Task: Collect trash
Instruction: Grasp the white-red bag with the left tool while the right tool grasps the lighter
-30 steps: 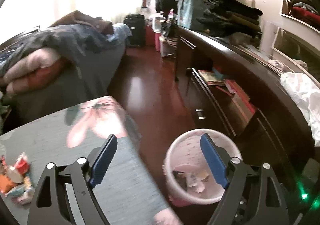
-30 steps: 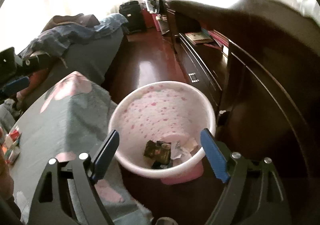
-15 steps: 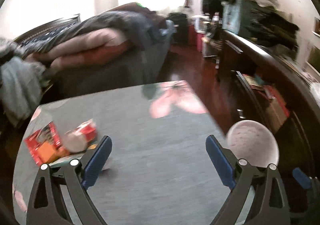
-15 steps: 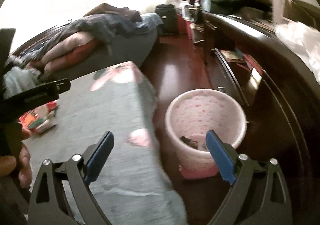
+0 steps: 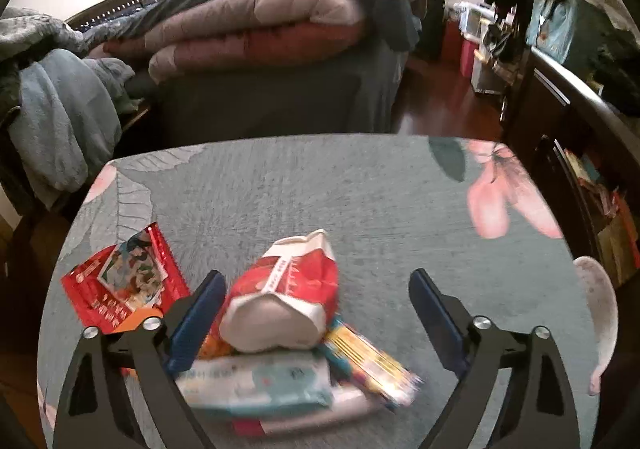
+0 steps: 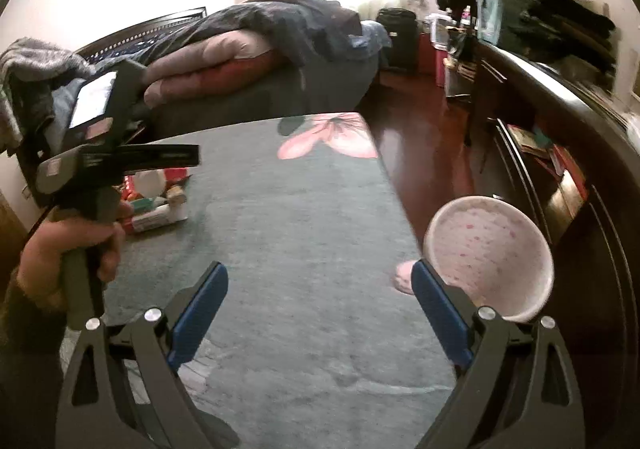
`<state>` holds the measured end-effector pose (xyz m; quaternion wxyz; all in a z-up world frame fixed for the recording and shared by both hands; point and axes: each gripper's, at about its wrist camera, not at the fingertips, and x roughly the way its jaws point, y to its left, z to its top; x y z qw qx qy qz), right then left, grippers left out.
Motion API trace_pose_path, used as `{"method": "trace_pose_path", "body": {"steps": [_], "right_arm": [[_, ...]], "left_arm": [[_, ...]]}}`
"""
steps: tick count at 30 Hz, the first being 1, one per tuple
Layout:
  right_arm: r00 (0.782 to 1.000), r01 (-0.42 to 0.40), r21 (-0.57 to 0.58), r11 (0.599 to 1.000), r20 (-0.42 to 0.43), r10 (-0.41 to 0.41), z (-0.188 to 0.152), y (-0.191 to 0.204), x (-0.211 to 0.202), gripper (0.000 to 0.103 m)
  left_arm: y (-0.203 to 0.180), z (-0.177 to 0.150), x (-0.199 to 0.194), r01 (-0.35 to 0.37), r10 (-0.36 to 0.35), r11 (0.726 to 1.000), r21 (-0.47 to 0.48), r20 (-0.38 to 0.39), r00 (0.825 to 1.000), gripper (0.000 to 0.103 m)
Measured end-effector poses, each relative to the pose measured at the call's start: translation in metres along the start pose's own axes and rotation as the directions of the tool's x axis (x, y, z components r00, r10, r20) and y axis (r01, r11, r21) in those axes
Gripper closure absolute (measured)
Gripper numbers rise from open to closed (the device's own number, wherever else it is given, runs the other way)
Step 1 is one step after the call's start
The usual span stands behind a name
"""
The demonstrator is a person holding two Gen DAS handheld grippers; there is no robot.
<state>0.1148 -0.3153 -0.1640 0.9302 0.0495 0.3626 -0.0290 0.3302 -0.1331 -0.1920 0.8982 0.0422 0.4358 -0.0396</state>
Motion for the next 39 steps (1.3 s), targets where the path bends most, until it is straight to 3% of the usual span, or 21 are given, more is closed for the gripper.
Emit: {"method": "trace_pose_path", "body": {"steps": [2,4,5,12,21,25,30,35,39], "right_arm": [[1.0,-0.006,-0.011,1.0,-0.004,0.006,0.003,0.007,0.005,0.01],[1.0,-0.011,-0.023,1.0,-0.011,0.011,0.007,0.016,0.01,0.01],[1.0,-0.014,-0.028,1.0,-0.012,0.013,0.008,0.02,0.013,0.01],[0.998,-0.05,-0.07,0.996,-0.043,0.047,0.017,0.056,0.032,0.01],[0.991,-0.1,-0.036,0.994,-0.091,0.096,0.042,0.097,0.076,0.011],[0.991,-0.056,-0.035,0.998,-0.125,0.052,0.062,0.105,0.106,0.022],[0.968,-0.096,-0.015,0.995,-0.235,0.09,0.079,0.116,0.152,0.025],[0.947,-0.109,-0.05,0.993,-0.309,0.088,0.079,0.131,0.169,0.024],[0.95,-0.059,-0.111,0.992,-0.31,0.022,0.073,0.141,0.17,0.024]], "left_arm": [[0.002,-0.001,0.008,-0.005,0.005,1.0,0.017,-0.02,1.0,0.017],[0.002,-0.003,0.015,-0.003,0.004,1.0,0.027,-0.035,0.999,0.031],[0.002,-0.004,0.017,0.004,-0.003,1.0,0.027,-0.043,0.999,0.044],[0.023,-0.002,0.001,0.089,-0.089,0.996,-0.028,0.006,0.996,0.044],[0.062,-0.002,-0.059,0.105,-0.097,0.993,-0.054,0.132,0.986,0.044],[0.072,-0.004,-0.074,0.129,-0.119,0.99,-0.058,0.156,0.981,0.044],[0.08,-0.008,-0.08,0.156,-0.142,0.985,-0.073,0.169,0.975,0.044],[0.087,-0.012,-0.081,0.162,-0.147,0.984,-0.074,0.17,0.974,0.043],[0.092,-0.014,-0.083,0.161,-0.145,0.984,-0.08,0.173,0.974,0.043]]}}
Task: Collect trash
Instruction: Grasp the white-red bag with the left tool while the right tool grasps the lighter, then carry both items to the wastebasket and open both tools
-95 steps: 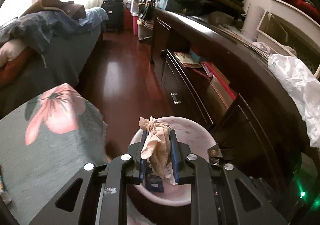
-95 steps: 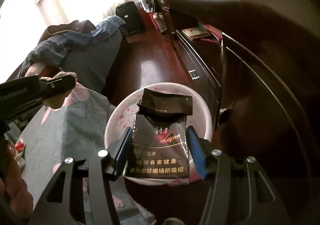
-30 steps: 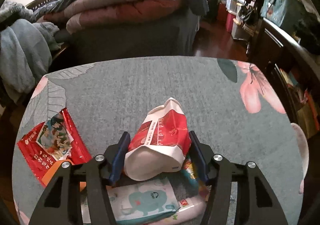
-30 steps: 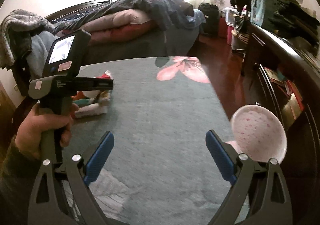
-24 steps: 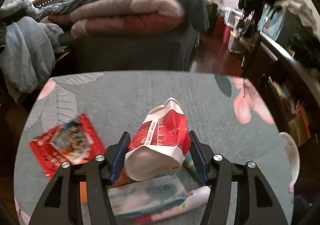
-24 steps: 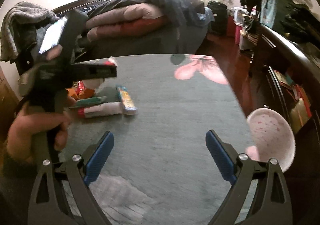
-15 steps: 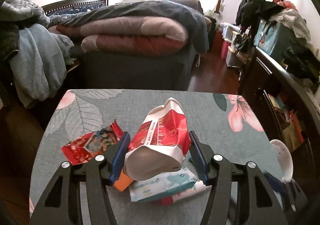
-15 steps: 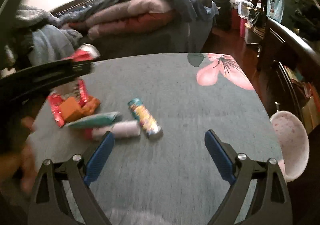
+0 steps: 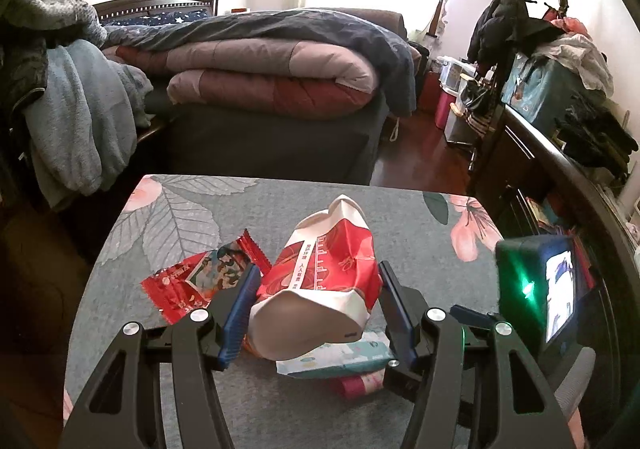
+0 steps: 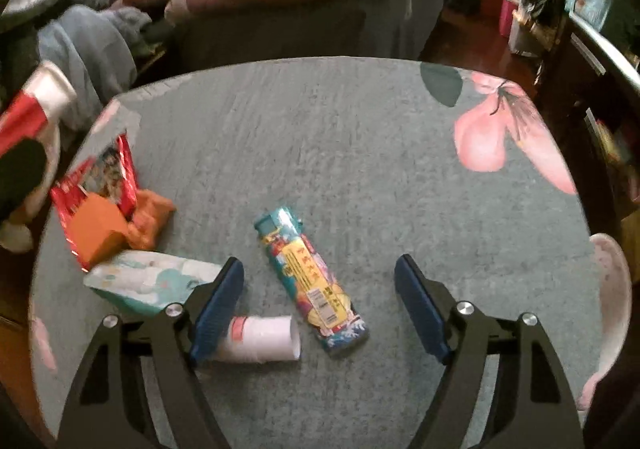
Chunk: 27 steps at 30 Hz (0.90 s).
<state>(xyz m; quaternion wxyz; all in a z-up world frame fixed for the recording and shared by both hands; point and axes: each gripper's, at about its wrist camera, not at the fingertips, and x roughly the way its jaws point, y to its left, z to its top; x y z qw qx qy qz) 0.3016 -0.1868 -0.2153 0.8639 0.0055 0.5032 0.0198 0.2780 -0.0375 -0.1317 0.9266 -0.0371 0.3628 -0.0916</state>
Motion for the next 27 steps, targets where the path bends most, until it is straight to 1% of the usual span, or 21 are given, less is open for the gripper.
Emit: {"method": "trace_pose_path", "body": {"steps": [1,2,4,6,7,8,9,11,20,27], "right_arm": [[1.0,0.014,-0.009,1.0,0.005,-0.014,-0.002,0.002,0.0,0.025],[1.0,0.017,-0.012,1.0,0.012,-0.016,-0.003,0.002,-0.001,0.028],[1.0,0.012,-0.014,1.0,0.026,-0.012,-0.004,0.003,-0.003,0.039],[1.0,0.002,-0.024,1.0,0.03,-0.001,-0.004,0.004,-0.005,0.059],[1.0,-0.004,-0.03,1.0,0.03,0.005,-0.005,0.004,-0.006,0.065],[1.0,-0.002,-0.035,0.999,0.031,0.004,-0.005,0.005,-0.007,0.074],[0.999,0.0,-0.04,0.999,0.033,0.001,-0.007,0.005,-0.009,0.079],[0.999,-0.011,-0.04,0.999,0.038,0.013,-0.01,0.003,-0.011,0.079],[0.995,-0.059,0.044,0.997,0.078,0.056,-0.032,-0.026,-0.037,0.079],[0.99,-0.093,0.11,0.99,0.115,0.08,-0.06,-0.059,-0.064,0.079]], "left_arm": [[0.0,0.0,-0.001,0.0,0.0,1.0,-0.001,0.001,1.0,0.043],[0.0,0.0,-0.002,0.0,0.0,1.0,-0.003,0.006,1.0,0.043],[-0.001,-0.001,-0.004,0.0,0.0,1.0,-0.003,0.012,1.0,0.043],[-0.001,-0.001,-0.005,-0.002,0.002,1.0,-0.001,0.014,1.0,0.043],[-0.002,-0.001,-0.006,0.0,0.001,1.0,-0.002,0.015,1.0,0.043],[-0.002,-0.001,-0.007,0.0,0.0,1.0,-0.003,0.016,1.0,0.043],[-0.002,-0.001,-0.007,0.0,0.0,1.0,-0.004,0.017,1.0,0.043],[-0.002,-0.001,-0.009,-0.002,0.002,1.0,-0.006,0.019,1.0,0.043],[-0.006,-0.005,-0.019,-0.02,0.02,1.0,-0.007,0.026,0.999,0.043],[-0.023,-0.009,-0.027,-0.019,0.019,1.0,0.012,0.03,0.999,0.044]]}}
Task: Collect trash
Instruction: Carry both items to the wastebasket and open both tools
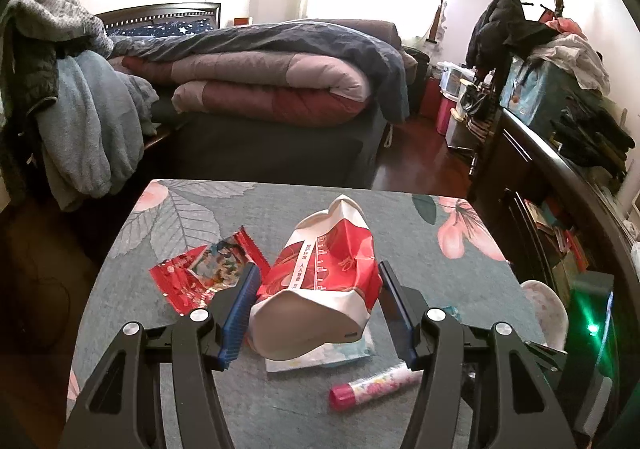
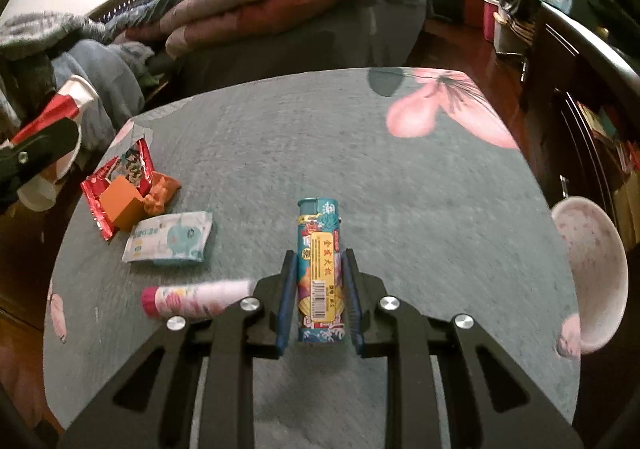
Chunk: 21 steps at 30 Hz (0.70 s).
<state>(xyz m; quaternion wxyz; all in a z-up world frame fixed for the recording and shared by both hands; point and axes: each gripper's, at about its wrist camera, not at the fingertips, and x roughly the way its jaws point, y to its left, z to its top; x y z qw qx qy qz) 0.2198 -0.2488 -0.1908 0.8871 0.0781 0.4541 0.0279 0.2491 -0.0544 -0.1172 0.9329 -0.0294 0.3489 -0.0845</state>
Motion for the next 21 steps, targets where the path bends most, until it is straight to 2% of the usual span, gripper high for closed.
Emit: {"method": "trace_pose_path", "body": {"steps": [4,10,21], "right_arm": [[0.999,-0.018,0.036,0.999,0.031,0.017,-0.011,-0.02,-0.022,0.079],[0.997,-0.024,0.082,0.996,0.081,0.018,-0.026,-0.051,-0.054,0.079],[0.988,0.009,0.2,0.98,0.149,-0.039,-0.053,-0.129,-0.093,0.079]], "left_arm": [[-0.014,-0.001,-0.005,0.012,-0.012,1.0,0.013,0.007,1.0,0.044],[-0.047,-0.003,-0.01,0.081,-0.082,0.996,0.038,0.011,0.997,0.044],[-0.138,-0.013,-0.006,0.207,-0.206,0.968,0.145,-0.022,0.978,0.044]]}}
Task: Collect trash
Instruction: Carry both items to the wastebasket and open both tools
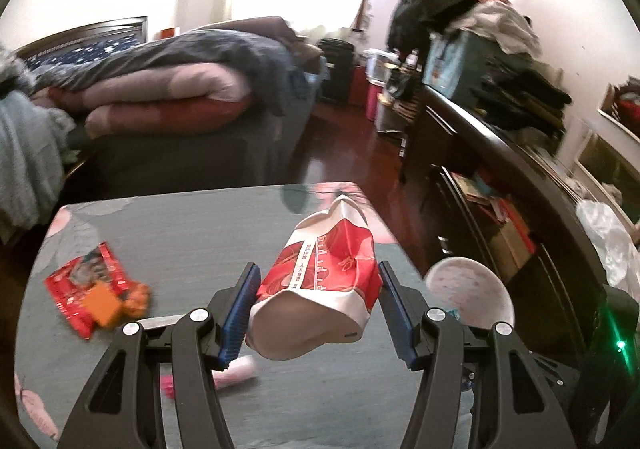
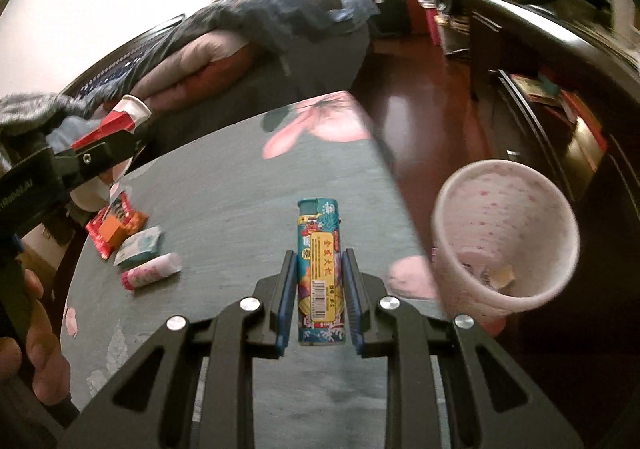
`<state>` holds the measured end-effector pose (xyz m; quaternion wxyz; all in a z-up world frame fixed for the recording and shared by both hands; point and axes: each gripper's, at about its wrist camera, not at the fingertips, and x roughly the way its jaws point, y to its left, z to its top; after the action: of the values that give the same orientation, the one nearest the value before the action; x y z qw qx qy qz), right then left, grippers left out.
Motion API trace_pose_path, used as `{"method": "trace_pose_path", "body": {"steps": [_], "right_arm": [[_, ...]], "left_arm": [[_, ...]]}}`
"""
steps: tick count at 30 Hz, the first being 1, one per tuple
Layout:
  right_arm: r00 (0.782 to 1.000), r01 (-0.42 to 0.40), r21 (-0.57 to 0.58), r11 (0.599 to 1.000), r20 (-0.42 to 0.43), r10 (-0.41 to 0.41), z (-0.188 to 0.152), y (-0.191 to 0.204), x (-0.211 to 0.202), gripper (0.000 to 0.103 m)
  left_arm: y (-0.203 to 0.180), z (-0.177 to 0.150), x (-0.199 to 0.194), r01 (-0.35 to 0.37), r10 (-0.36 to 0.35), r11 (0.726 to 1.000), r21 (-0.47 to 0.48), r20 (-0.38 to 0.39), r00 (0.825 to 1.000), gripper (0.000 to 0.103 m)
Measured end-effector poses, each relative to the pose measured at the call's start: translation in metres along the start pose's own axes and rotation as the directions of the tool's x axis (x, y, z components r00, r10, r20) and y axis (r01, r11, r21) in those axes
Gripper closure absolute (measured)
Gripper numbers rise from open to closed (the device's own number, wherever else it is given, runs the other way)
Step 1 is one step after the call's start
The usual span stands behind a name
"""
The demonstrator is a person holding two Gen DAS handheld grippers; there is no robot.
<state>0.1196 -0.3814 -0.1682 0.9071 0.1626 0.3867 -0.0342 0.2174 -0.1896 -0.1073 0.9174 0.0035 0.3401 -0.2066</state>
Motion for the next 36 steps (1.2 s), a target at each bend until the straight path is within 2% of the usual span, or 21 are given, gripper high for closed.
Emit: {"method": "trace_pose_path", "body": {"steps": [10,18,26,32,34,35,36], "right_arm": [[0.996,0.07,0.121,0.99,0.051,-0.076,-0.001,-0.079,-0.019,0.079],[0.987,0.14,0.227,0.964,0.048,-0.154,-0.002,-0.149,-0.012,0.079],[0.983,0.159,0.293,0.943,0.044,-0.179,-0.003,-0.199,0.004,0.079],[0.983,0.15,0.308,0.939,0.051,-0.174,0.002,-0.216,0.022,0.077],[0.983,0.149,0.306,0.94,0.056,-0.174,0.004,-0.219,0.029,0.076],[0.983,0.148,0.308,0.94,0.054,-0.173,0.004,-0.22,0.033,0.071],[0.984,0.147,0.31,0.939,0.053,-0.171,0.005,-0.221,0.037,0.068]], "left_arm": [[-0.076,0.003,0.028,0.103,-0.1,0.989,0.102,-0.035,0.994,0.044],[-0.146,0.003,0.073,0.218,-0.203,0.961,0.169,-0.104,0.974,0.044],[-0.201,0.0,0.124,0.281,-0.246,0.941,0.19,-0.187,0.951,0.044],[-0.22,-0.001,0.153,0.28,-0.238,0.943,0.182,-0.223,0.945,0.043],[-0.223,0.001,0.162,0.283,-0.24,0.945,0.166,-0.236,0.942,0.033],[-0.223,0.003,0.164,0.279,-0.239,0.947,0.16,-0.232,0.943,0.024],[-0.223,0.004,0.164,0.272,-0.236,0.95,0.152,-0.22,0.946,0.021]]}}
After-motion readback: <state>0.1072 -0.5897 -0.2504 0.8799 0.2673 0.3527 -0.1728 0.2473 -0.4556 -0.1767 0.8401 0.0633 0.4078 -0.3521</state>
